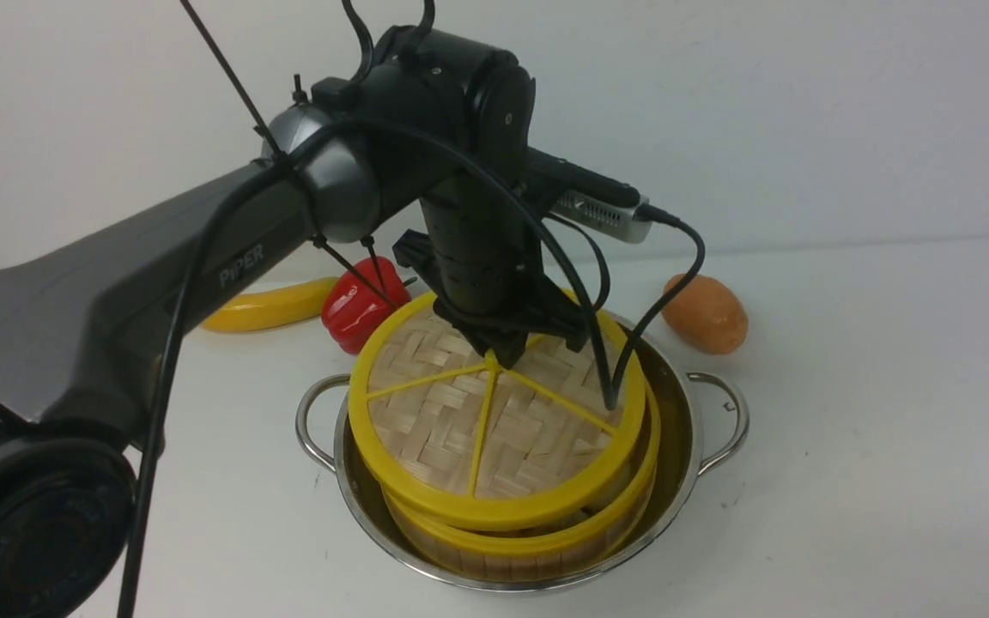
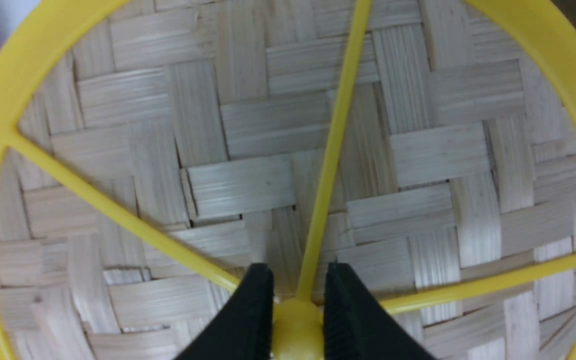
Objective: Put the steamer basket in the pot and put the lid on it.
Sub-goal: Use the left arm to place the steamer lid on the steamer
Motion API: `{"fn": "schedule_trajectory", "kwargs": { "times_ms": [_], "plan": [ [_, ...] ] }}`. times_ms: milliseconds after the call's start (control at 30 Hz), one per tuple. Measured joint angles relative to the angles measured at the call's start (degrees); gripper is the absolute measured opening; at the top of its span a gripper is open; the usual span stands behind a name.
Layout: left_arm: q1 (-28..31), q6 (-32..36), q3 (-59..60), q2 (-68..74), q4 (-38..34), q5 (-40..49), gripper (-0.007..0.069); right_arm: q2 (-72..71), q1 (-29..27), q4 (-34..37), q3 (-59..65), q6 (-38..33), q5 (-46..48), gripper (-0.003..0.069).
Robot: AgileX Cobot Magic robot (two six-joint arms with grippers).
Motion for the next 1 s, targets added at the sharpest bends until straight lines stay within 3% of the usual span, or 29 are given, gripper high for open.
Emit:
{"fn": "schedule_trajectory", "kwargs": {
  "times_ms": [767,1000],
  "plan": [
    [0.0,0.0,0.0,0.0,-3.1,0.0,0.015,0.0,2.2,0.0,0.0,0.0,0.0,0.0241],
    [0.0,0.0,0.0,0.0,-3.8,0.0,0.0235,0.0,2.2,0.0,0.0,0.0,0.0,0.0241]
  ]
}}
